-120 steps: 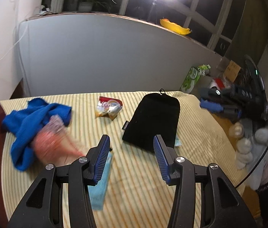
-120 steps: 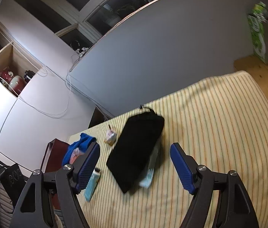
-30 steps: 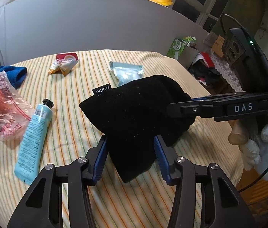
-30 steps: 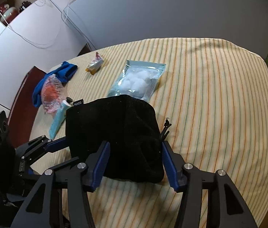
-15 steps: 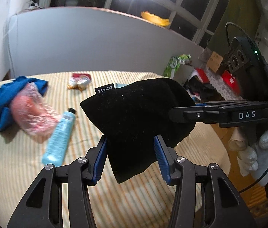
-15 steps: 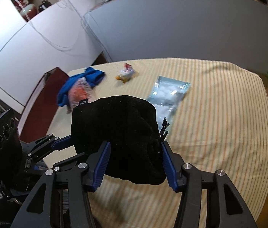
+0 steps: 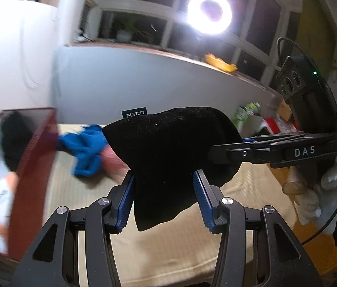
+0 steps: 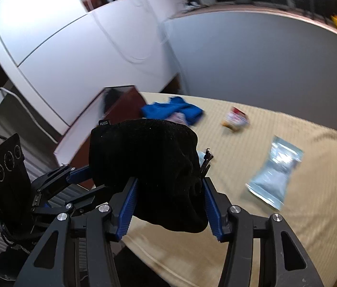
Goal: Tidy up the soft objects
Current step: 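Carry the black pouch over the shoebox with both tools and open them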
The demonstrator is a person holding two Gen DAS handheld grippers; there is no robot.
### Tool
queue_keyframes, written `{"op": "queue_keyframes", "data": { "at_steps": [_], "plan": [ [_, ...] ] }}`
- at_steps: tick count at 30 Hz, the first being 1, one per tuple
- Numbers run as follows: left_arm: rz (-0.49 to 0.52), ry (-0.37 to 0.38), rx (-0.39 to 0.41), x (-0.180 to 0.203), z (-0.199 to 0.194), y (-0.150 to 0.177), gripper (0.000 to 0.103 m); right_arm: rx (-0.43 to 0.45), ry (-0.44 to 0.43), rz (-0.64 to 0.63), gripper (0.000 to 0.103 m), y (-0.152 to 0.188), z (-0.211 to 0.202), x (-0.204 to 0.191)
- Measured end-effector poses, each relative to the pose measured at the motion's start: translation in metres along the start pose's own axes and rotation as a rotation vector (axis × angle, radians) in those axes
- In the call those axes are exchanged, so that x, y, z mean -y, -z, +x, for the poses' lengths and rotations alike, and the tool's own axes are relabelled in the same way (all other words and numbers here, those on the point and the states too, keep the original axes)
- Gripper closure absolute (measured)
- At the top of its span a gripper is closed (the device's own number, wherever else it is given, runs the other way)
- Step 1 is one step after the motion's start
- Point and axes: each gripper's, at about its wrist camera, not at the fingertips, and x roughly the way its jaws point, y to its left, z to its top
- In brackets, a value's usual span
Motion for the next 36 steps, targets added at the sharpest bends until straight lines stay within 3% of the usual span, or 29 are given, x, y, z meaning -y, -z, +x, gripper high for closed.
{"op": "queue_keyframes", "data": {
  "at_steps": [8,19,27,33,36],
  "plan": [
    [-0.029,-0.163,0.067,-0.06,-0.041,-0.012,0.056,-0.017,-0.068,-0.126,0.054,-0.054,0.045,-0.071],
    [-0.073,-0.381,0.077,-0.147,-0.064,-0.01,0.056,-0.099,-0.166,-0.217,0.054,-0.112,0.141,-0.148],
    [-0.092,-0.45,0.046,-0.182,-0.054,-0.003,0.056,-0.152,-0.17,-0.246,0.054,-0.13,0.201,-0.171],
    [-0.081,-0.478,0.022,-0.189,-0.043,0.002,0.056,-0.142,-0.134,-0.256,0.054,-0.137,0.221,-0.169],
    [-0.057,-0.516,0.021,-0.183,-0.042,0.004,0.054,-0.142,-0.124,-0.236,0.047,-0.141,0.226,-0.165]
  ]
}}
